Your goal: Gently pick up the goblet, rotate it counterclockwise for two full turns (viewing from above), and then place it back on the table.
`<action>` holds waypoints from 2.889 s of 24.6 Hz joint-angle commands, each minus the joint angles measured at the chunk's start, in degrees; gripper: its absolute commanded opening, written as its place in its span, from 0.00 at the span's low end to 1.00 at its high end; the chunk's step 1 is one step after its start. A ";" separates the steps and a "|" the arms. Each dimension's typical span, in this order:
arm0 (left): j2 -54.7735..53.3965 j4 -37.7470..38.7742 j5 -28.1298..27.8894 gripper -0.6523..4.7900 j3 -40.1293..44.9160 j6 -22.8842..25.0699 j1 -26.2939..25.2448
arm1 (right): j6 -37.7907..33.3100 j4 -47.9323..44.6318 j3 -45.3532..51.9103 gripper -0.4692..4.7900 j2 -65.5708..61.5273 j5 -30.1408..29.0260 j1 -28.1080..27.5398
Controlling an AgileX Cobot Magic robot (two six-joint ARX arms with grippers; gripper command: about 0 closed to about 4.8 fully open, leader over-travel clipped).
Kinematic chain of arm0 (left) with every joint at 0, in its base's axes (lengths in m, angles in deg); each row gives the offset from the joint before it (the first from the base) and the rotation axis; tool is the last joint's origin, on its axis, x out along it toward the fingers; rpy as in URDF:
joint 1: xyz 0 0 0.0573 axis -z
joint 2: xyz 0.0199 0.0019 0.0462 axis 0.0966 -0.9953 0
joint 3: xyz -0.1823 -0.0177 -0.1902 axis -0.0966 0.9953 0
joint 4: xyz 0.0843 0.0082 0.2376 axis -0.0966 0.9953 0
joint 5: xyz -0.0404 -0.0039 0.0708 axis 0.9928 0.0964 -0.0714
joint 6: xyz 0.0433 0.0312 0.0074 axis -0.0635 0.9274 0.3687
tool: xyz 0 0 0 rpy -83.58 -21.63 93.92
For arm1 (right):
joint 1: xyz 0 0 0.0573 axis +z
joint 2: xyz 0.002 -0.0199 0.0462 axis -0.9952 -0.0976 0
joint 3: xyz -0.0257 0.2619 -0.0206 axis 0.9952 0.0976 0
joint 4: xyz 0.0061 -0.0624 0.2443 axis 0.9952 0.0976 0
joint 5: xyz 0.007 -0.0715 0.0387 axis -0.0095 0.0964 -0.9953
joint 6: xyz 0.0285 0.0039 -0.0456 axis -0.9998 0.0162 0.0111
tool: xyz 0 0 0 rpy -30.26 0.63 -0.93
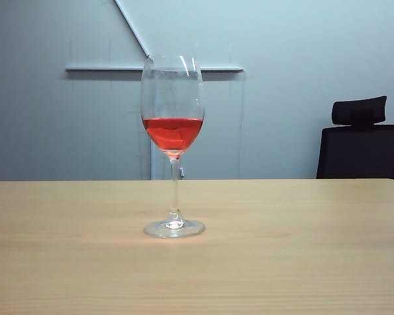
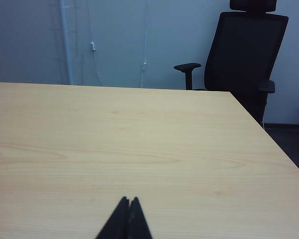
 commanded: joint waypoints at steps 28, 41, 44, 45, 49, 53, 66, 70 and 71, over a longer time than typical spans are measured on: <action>-11.67 -0.76 -3.87 0.11 -0.15 0.00 34.21 | -15.26 -7.87 -13.18 0.50 -17.77 -32.11 0.33; -11.67 -0.74 -3.85 0.11 -0.15 0.00 34.23 | 3.80 -42.42 -16.11 0.91 -68.08 -29.51 25.79; -11.65 -0.74 -3.85 0.11 -0.15 0.00 34.23 | 3.63 -55.78 -22.58 0.91 -88.28 -31.74 28.76; -11.65 -0.76 -3.85 0.11 -0.15 0.00 34.23 | 2.67 -57.68 -24.50 0.91 -92.04 -33.57 28.76; -11.65 -0.76 -3.87 0.11 -0.15 0.00 34.23 | 0.85 -60.28 -32.20 0.90 -103.21 -38.56 28.79; -11.65 -0.76 -3.85 0.11 -0.15 0.00 34.23 | 0.85 -60.26 -36.52 0.90 -107.91 -41.35 29.92; -11.67 -0.74 -3.85 0.11 -0.15 0.00 34.23 | 0.87 -60.15 -43.30 0.86 -113.57 -40.44 32.59; -11.67 -0.74 -3.85 0.11 -0.15 0.00 34.23 | 0.87 -60.06 -44.87 0.77 -114.07 -40.17 32.59; -11.67 -0.76 -3.85 0.11 -0.15 0.00 34.23 | 0.87 -60.11 -45.16 0.74 -114.12 -39.76 32.59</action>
